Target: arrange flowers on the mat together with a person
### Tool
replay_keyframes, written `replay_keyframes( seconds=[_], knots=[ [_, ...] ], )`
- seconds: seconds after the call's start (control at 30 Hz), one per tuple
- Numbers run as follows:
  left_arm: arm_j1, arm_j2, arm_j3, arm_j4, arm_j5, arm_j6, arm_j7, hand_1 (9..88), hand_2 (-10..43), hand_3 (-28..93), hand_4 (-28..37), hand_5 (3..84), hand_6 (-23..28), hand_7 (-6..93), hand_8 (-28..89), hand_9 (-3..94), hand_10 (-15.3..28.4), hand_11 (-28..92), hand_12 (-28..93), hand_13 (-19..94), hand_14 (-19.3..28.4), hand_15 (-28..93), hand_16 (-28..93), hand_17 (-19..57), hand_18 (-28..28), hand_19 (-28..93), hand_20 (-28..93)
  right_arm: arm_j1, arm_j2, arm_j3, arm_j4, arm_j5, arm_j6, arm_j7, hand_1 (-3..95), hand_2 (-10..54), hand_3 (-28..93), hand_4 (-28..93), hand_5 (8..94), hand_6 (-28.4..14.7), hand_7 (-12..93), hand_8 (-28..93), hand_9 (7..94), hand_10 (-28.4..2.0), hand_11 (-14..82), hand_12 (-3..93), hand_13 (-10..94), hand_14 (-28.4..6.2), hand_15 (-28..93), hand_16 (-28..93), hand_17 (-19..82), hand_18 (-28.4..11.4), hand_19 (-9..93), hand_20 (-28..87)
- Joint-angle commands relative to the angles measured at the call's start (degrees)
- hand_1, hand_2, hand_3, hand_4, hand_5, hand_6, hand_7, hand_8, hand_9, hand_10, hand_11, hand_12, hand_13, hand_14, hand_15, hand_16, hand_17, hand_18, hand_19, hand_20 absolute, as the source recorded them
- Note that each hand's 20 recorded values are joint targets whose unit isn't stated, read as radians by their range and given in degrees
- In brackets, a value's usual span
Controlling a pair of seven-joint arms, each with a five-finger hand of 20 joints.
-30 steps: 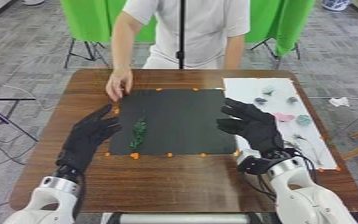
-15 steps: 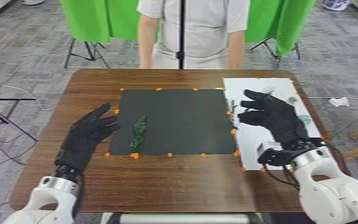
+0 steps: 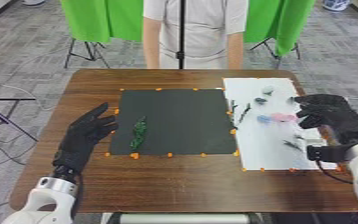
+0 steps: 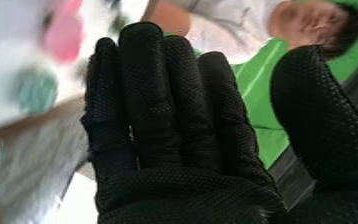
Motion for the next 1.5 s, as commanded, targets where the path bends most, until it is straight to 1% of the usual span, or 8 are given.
replay_keyframes(
  seconds=[0.03, 0.23, 0.33, 0.53, 0.7, 1.17, 1.33, 1.5],
  knots=[
    [0.9, -0.33, -0.21, -0.19, -0.19, 0.37, -0.28, 24.1, 5.3, 78, -26.4, 36.1, 6.6, 10.7, -8, 36.0, 19.0, 23, 10, 26, 26.4, 46, -6, -9.4, 26.1, 48, 14, -4.2, 4.0, 1.7, 0.4, -11.3, -0.7, 7.1, 33.9, -2.3, 77, -25, 52.3, -3.0, 21, -14, 56.9, -14.6, 37.3, 16.2, 57, -14.0, 59, 12, 35, -20.5, 76, 17],
    [0.7, -0.72, -0.31, -0.13, 0.00, 0.11, -0.71, 24.2, 5.4, 78, -26.2, 36.1, 6.6, 10.7, -8, 35.9, 18.9, 23, 10, 26, 26.3, 46, -6, -9.3, 26.1, 49, 14, -4.1, 6.0, -0.4, 1.7, -18.2, -1.6, 12.7, 34.3, -3.7, 76, -24, 53.8, -1.9, 21, -14, 58.2, -14.1, 35.1, 15.5, 59, -13.4, 59, 11, 37, -20.2, 79, 15],
    [0.8, -0.35, -0.04, -0.15, -0.22, 0.44, -0.18, 24.2, 5.4, 78, -26.2, 36.1, 6.6, 10.7, -8, 36.0, 18.9, 23, 10, 26, 26.4, 46, -6, -9.3, 26.1, 49, 14, -3.8, 6.4, -1.7, 2.3, -21.4, -1.9, 15.0, 34.5, -4.1, 76, -24, 54.5, -1.8, 22, -14, 59.0, -13.9, 34.4, 15.6, 59, -13.3, 59, 11, 37, -19.9, 80, 14],
    [0.3, -0.75, -0.18, -0.01, 0.04, 0.09, -0.82, 24.2, 5.3, 78, -26.2, 36.0, 6.6, 10.8, -8, 35.9, 18.9, 23, 10, 26, 26.5, 46, -7, -9.3, 26.1, 49, 14, -2.8, 7.7, -5.2, 4.0, -29.7, -4.8, 21.5, 35.2, -4.9, 75, -23, 56.8, -1.9, 22, -14, 61.2, -13.5, 34.0, 16.0, 62, -13.0, 59, 12, 40, -19.0, 82, 11],
    [0.5, -0.78, -0.30, -0.06, 0.08, 0.06, -0.86, 24.2, 5.3, 78, -26.2, 36.1, 6.7, 10.8, -8, 35.9, 18.9, 23, 10, 26, 26.4, 46, -7, -9.3, 26.2, 49, 14, -2.8, 7.6, -6.4, 4.8, -32.5, -7.4, 22.5, 36.2, -6.3, 74, -22, 57.9, -2.0, 22, -14, 62.6, -13.4, 33.8, 16.4, 64, -12.7, 59, 13, 41, -18.7, 86, 1],
    [0.3, -1.29, -0.34, 0.08, 0.34, -0.59, -1.79, 24.4, 5.2, 78, -26.1, 36.0, 6.6, 10.8, -8, 35.9, 18.9, 23, 10, 26, 26.5, 46, -7, -9.3, 26.1, 49, 14, -0.2, 9.9, -13.6, 7.8, -39.0, -9.6, 24.5, 37.5, -9.0, 73, -22, 61.3, -1.1, 22, -13, 65.8, -13.8, 32.3, 16.7, 66, -11.7, 61, 14, 42, -18.4, 86, -2],
    [0.5, -1.41, -0.48, -0.01, 0.41, -0.66, -1.96, 24.4, 5.2, 78, -25.9, 36.0, 6.7, 10.8, -8, 36.0, 18.9, 24, 10, 26, 26.5, 46, -7, -9.3, 26.1, 49, 14, 1.2, 11.0, -17.5, 9.2, -46.3, -9.1, 24.6, 49.8, -9.5, 65, -26, 72.6, 0.2, 22, -1, 74.4, -11.8, 28.5, 21.5, 71, -9.6, 60, 16, 46, -16.6, 89, -6],
    [0.6, -1.48, -0.56, -0.06, 0.42, -0.72, -1.88, 24.4, 5.2, 78, -25.9, 36.0, 6.6, 10.8, -8, 35.9, 18.9, 23, 10, 26, 26.5, 46, -7, -9.3, 26.1, 49, 14, 1.8, 11.8, -19.7, 10.0, -50.8, -9.7, 24.0, 55.9, -9.5, 61, -27, 81.5, 2.2, 22, 1, 84.1, -9.7, 23.8, 28.5, 77, -6.8, 59, 18, 51, -14.1, 91, -9]
  ],
)
